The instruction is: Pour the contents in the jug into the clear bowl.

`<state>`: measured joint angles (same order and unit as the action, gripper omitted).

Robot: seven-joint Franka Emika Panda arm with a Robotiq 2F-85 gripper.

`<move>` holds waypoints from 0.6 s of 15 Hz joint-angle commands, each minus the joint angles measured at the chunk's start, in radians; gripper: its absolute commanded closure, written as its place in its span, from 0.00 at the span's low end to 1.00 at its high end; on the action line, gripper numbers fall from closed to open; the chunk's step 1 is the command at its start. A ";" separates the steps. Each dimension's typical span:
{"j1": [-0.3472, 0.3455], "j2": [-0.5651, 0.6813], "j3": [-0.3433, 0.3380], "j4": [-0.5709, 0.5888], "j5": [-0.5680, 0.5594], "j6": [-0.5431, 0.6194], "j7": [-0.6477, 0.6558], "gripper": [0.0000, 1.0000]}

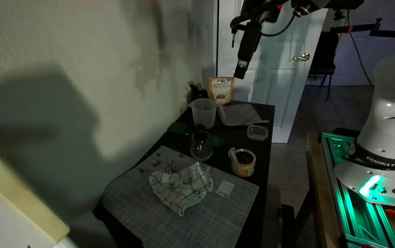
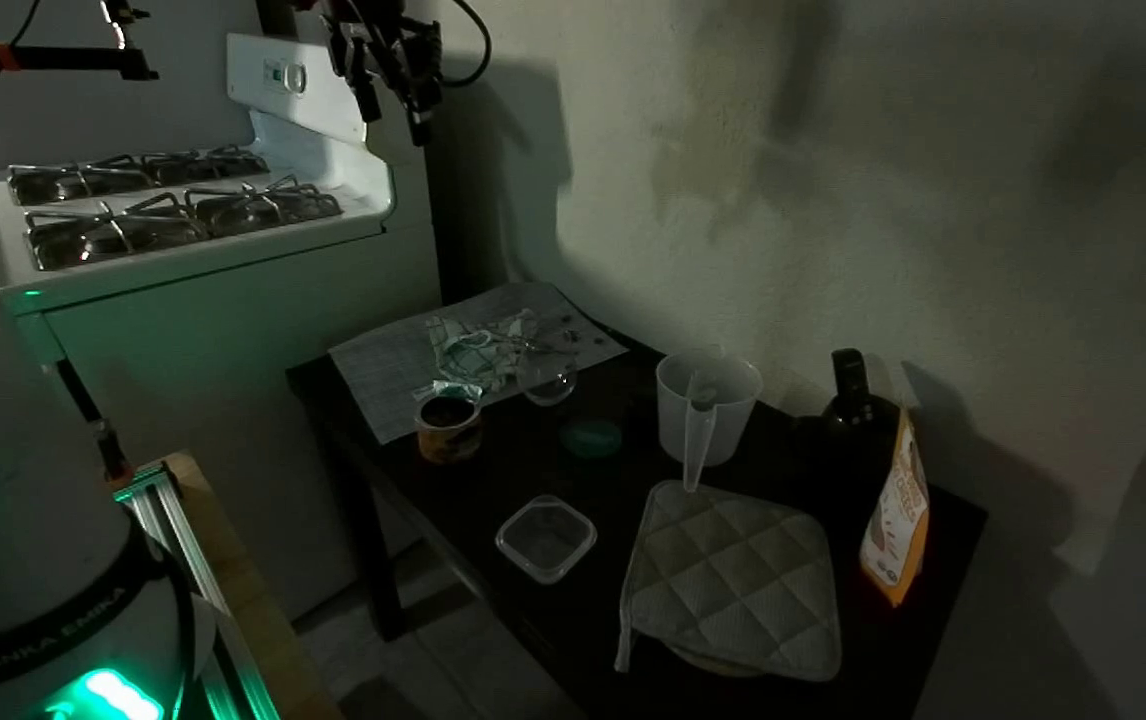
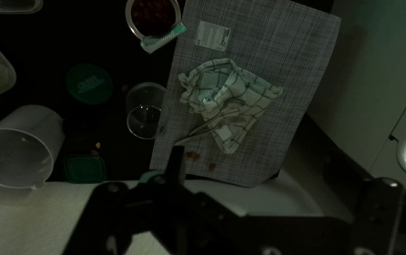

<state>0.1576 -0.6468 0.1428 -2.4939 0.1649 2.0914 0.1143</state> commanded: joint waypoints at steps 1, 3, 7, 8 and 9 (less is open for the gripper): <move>-0.002 0.000 0.002 0.003 0.001 -0.004 -0.001 0.00; -0.003 0.001 -0.014 -0.003 0.010 0.009 -0.015 0.00; -0.029 -0.032 -0.134 -0.043 -0.034 -0.012 -0.211 0.00; -0.042 -0.012 -0.185 -0.033 -0.056 -0.035 -0.304 0.00; -0.054 -0.002 -0.228 -0.025 -0.080 -0.058 -0.385 0.00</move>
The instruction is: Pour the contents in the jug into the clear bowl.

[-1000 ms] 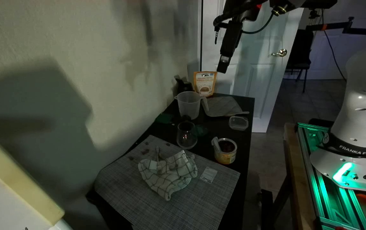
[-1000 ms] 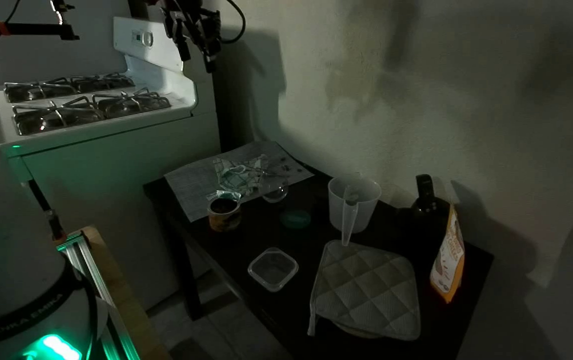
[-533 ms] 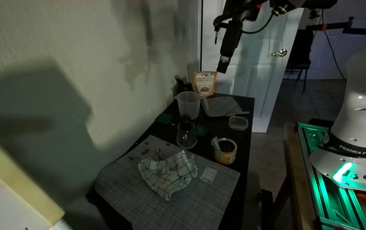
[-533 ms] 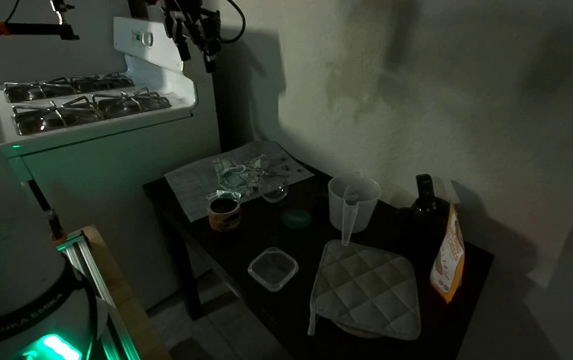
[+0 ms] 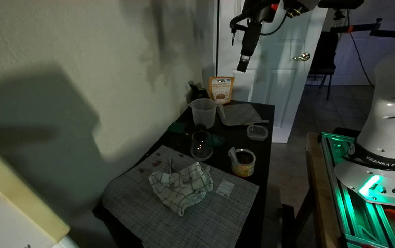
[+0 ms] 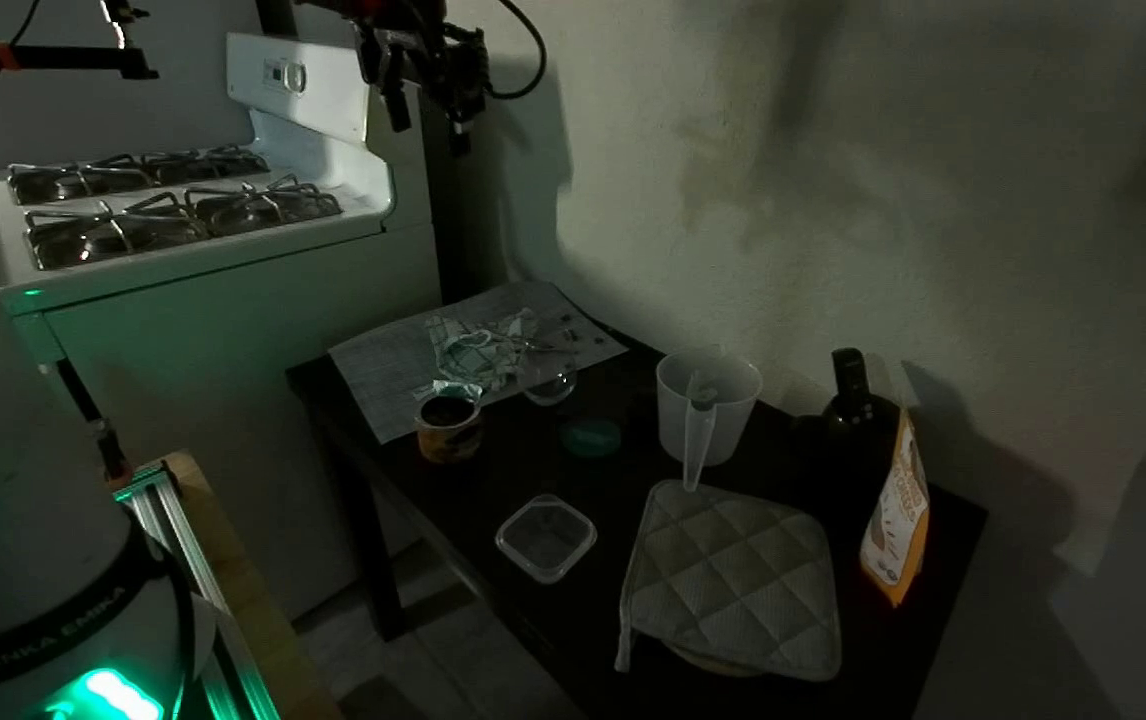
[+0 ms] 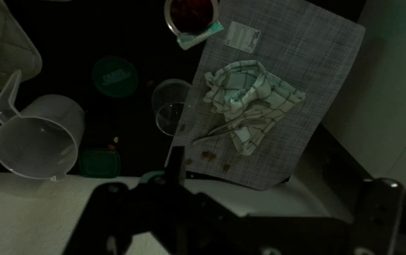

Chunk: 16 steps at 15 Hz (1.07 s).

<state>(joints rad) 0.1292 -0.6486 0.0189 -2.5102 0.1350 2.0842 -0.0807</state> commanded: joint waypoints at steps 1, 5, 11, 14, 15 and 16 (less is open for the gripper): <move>-0.031 0.035 -0.169 0.020 -0.088 -0.086 -0.274 0.00; -0.110 0.206 -0.340 0.145 -0.212 -0.165 -0.558 0.00; -0.201 0.307 -0.361 0.193 -0.208 -0.126 -0.612 0.00; -0.200 0.335 -0.350 0.210 -0.209 -0.126 -0.611 0.00; -0.200 0.334 -0.349 0.210 -0.209 -0.126 -0.611 0.00; -0.200 0.333 -0.349 0.211 -0.209 -0.126 -0.611 0.00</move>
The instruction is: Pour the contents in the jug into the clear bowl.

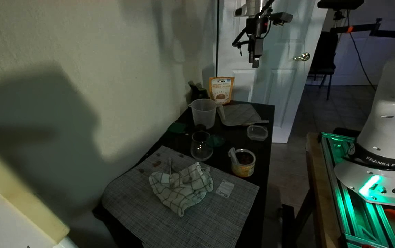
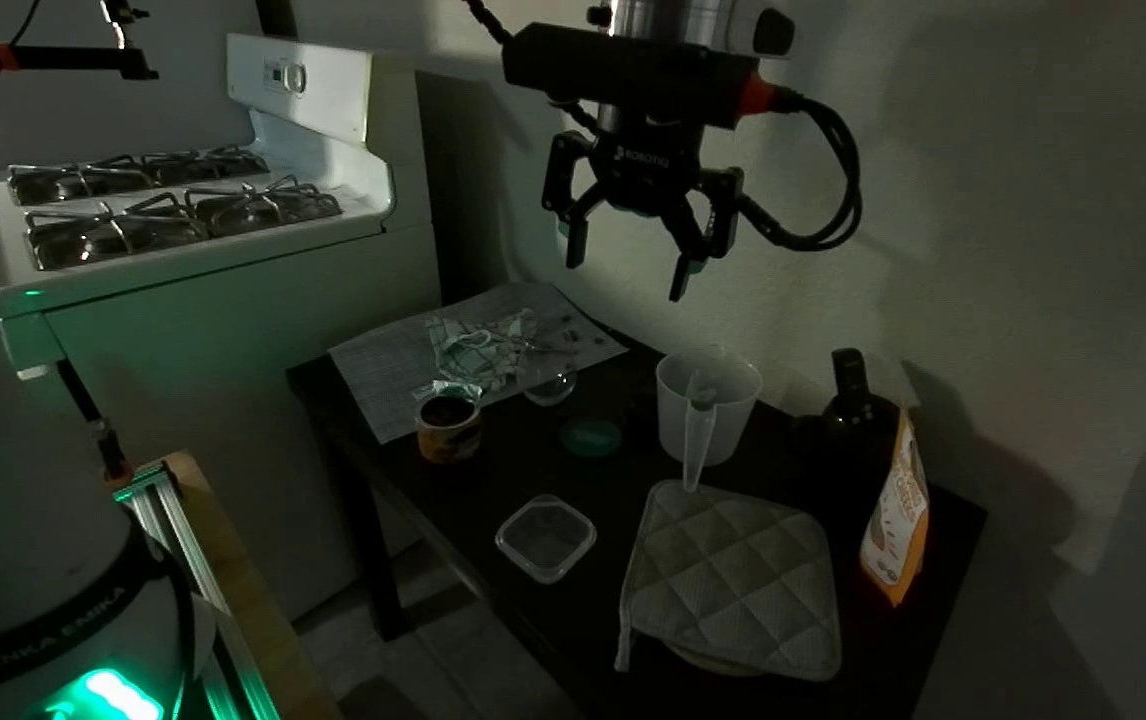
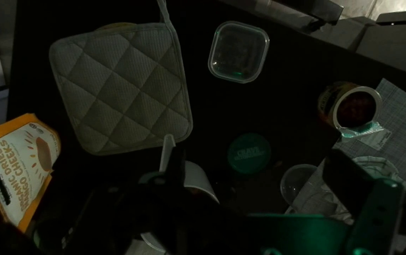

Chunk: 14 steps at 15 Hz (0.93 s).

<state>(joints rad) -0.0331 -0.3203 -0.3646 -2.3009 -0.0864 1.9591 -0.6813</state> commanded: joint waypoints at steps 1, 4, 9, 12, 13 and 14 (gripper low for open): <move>-0.037 0.004 0.034 0.001 0.012 -0.001 -0.010 0.00; -0.050 0.014 0.049 -0.057 0.005 0.115 0.029 0.00; -0.074 0.213 0.043 -0.067 0.022 0.450 0.010 0.00; -0.085 0.366 0.061 -0.011 0.076 0.560 -0.023 0.00; -0.091 0.408 0.075 0.010 0.087 0.566 -0.039 0.00; -0.100 0.456 0.092 0.037 0.101 0.568 -0.067 0.00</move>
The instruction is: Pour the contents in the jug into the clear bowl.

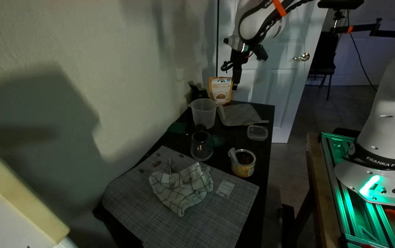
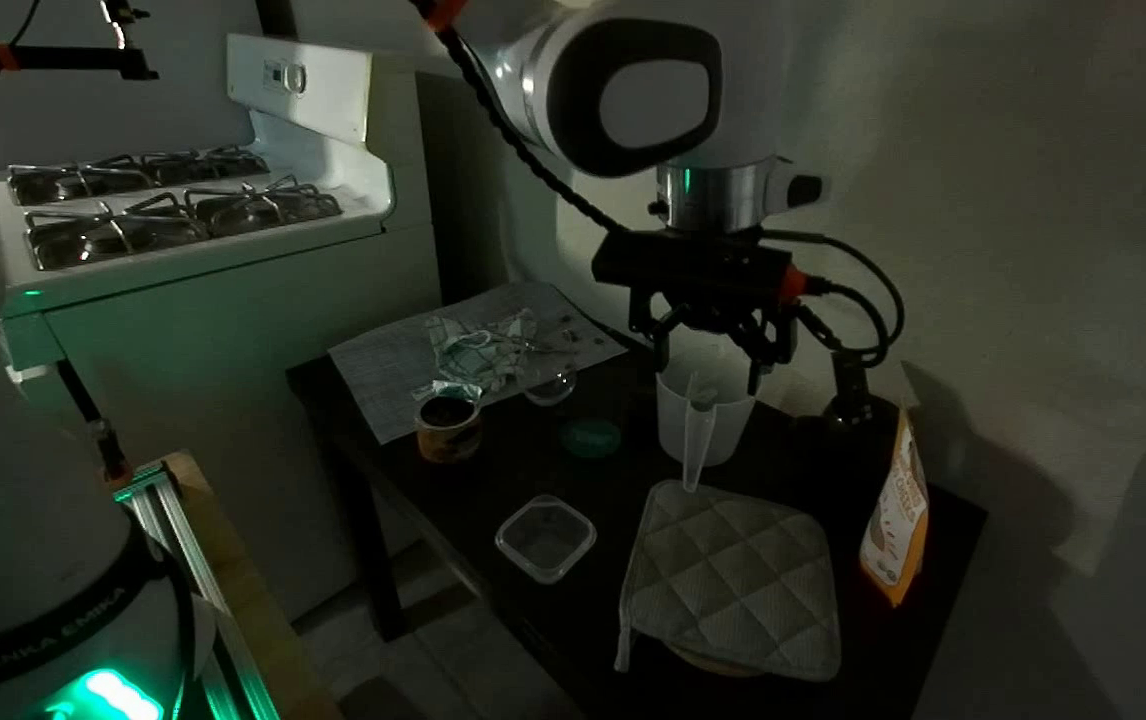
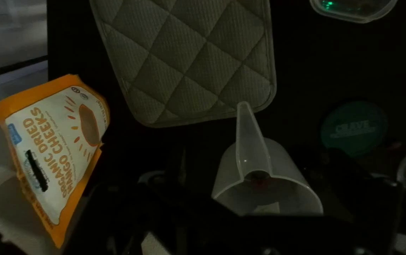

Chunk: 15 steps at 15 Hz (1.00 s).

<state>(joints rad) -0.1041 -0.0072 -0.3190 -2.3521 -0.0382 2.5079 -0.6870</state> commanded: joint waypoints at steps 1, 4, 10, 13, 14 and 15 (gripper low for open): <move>-0.042 0.179 0.065 0.111 0.059 0.023 -0.072 0.00; -0.087 0.272 0.128 0.186 0.096 -0.004 -0.131 0.00; -0.155 0.374 0.219 0.272 0.086 -0.023 -0.206 0.00; -0.179 0.382 0.258 0.270 0.099 -0.018 -0.262 0.01; -0.184 0.376 0.267 0.264 0.103 -0.015 -0.274 0.25; -0.188 0.372 0.271 0.259 0.105 -0.015 -0.282 0.26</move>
<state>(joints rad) -0.2622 0.3661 -0.0804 -2.0971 0.0404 2.5138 -0.9165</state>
